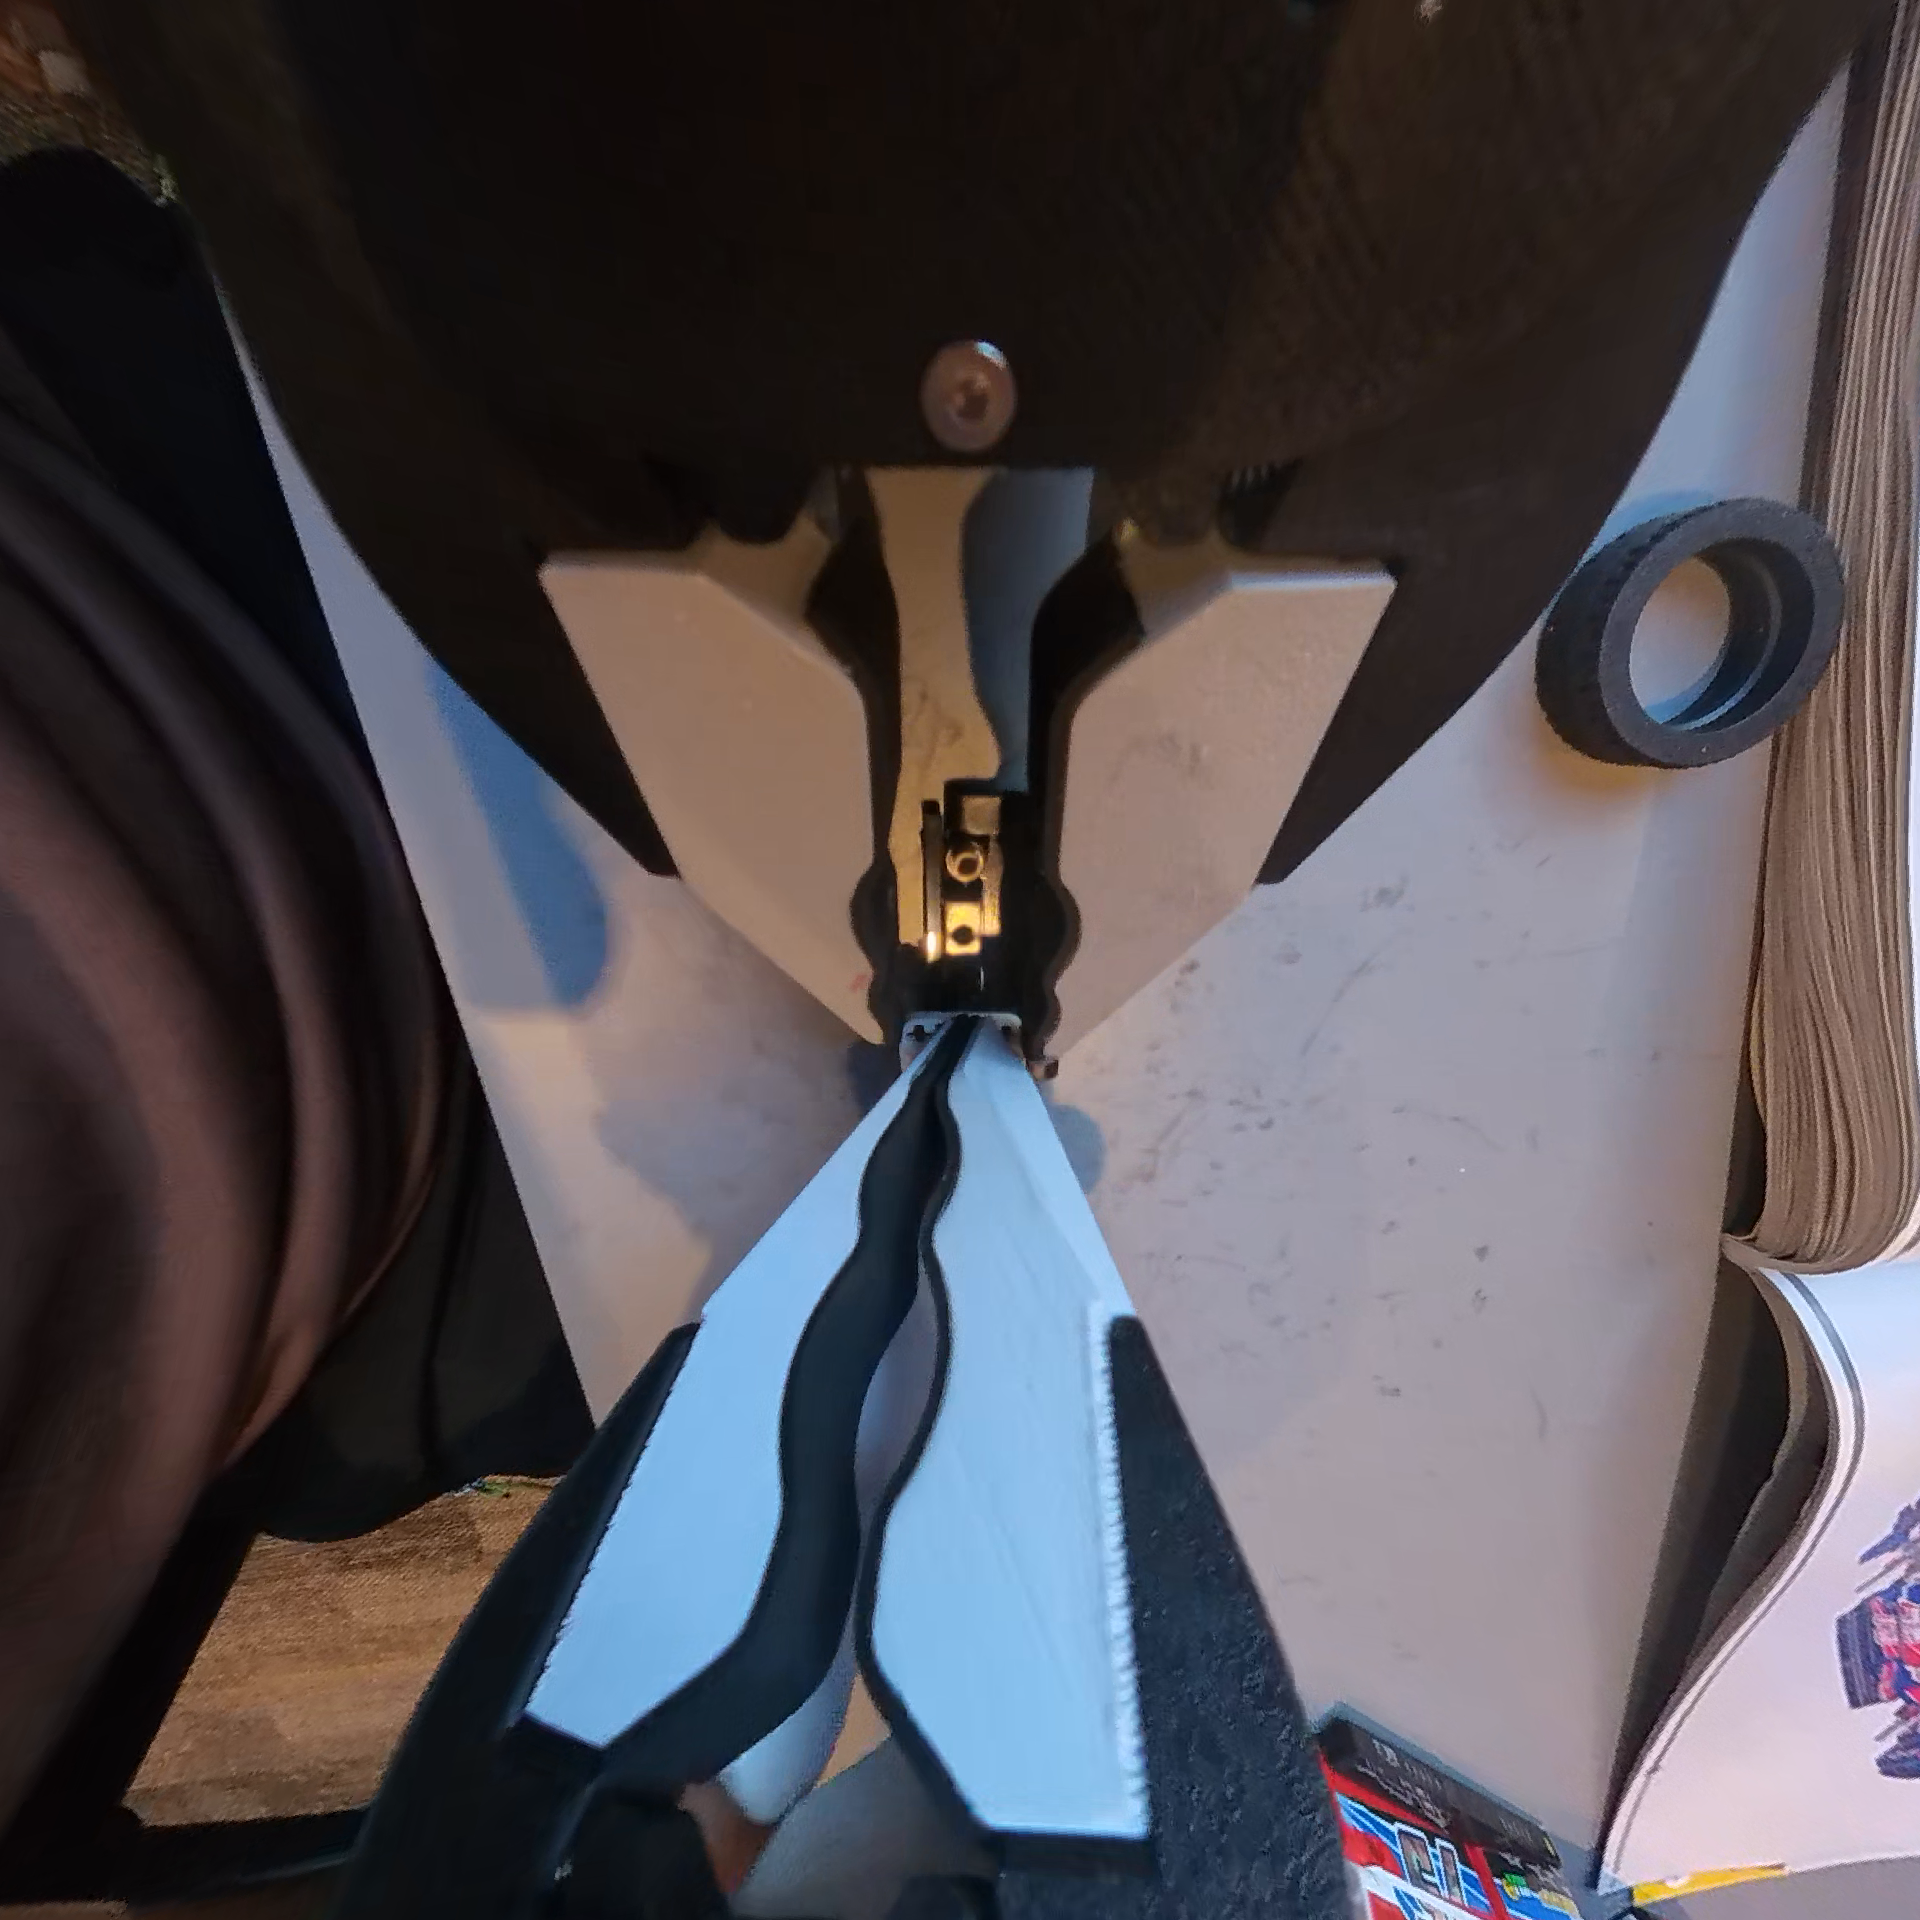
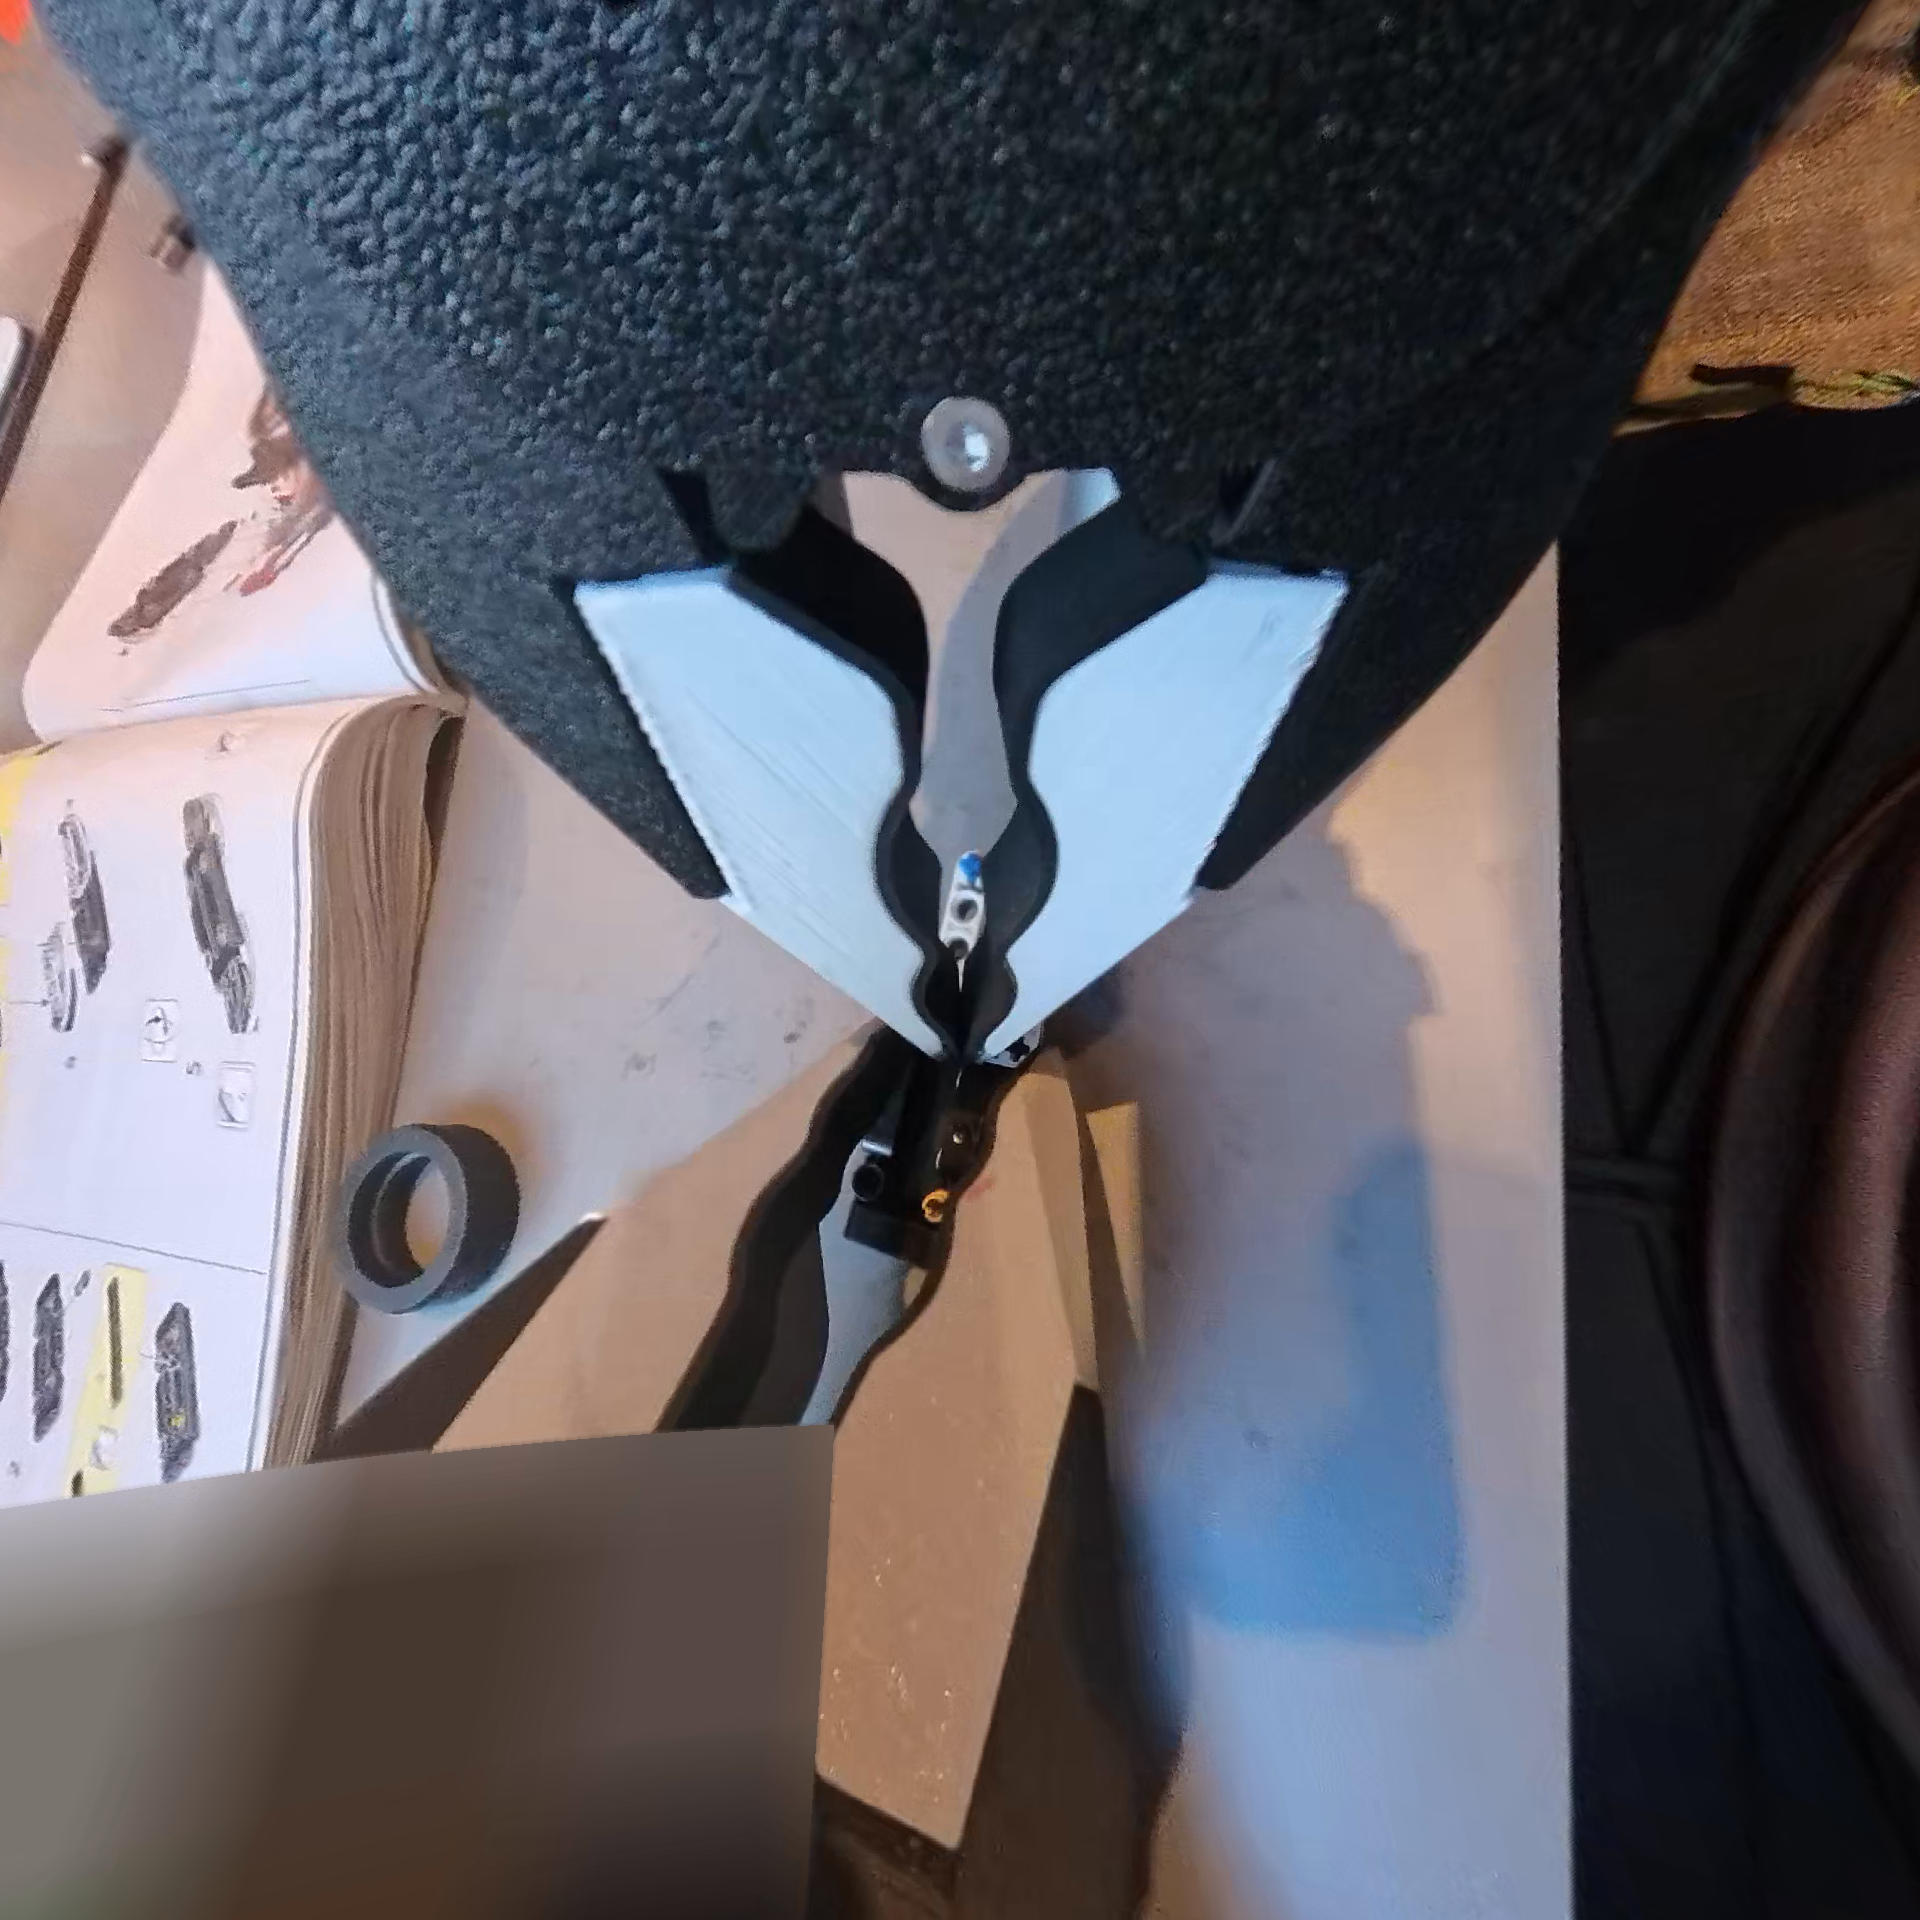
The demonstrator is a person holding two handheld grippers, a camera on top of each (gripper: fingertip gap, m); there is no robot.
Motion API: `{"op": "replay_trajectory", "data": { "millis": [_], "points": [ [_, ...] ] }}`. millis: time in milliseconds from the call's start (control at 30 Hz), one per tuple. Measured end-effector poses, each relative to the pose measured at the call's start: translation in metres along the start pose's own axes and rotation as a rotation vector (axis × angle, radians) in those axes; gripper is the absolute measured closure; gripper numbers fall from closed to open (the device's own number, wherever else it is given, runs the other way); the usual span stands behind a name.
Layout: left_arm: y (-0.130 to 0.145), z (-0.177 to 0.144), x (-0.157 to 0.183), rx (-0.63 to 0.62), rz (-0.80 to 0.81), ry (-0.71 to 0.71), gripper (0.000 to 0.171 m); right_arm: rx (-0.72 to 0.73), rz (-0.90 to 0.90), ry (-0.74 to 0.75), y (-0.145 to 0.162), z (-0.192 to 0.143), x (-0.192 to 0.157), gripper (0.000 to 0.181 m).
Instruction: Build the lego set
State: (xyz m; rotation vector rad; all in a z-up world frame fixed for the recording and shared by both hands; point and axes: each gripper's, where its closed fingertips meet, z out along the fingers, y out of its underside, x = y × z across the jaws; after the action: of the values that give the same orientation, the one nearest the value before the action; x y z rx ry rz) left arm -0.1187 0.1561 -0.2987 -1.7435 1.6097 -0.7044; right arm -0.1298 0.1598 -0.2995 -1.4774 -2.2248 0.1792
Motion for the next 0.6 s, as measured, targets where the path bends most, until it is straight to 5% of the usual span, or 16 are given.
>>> {"op": "replay_trajectory", "data": {
  "millis": [133, 300, 600],
  "points": [
    [0.003, 0.0, 0.0, -0.015, -0.003, 0.002, 0.151, 0.132, 0.245, -0.08, -0.002, 0.001, 0.0, 0.181],
    [0.003, 0.0, 0.001, -0.015, 0.005, -0.009, 0.151, 0.138, 0.103, 0.157, -0.001, -0.011, 0.01, 0.181],
    [0.002, 0.0, 0.001, -0.014, -0.008, 0.002, 0.151, 0.118, 0.157, 0.022, -0.002, -0.01, 0.0, 0.181]
  ]
}}
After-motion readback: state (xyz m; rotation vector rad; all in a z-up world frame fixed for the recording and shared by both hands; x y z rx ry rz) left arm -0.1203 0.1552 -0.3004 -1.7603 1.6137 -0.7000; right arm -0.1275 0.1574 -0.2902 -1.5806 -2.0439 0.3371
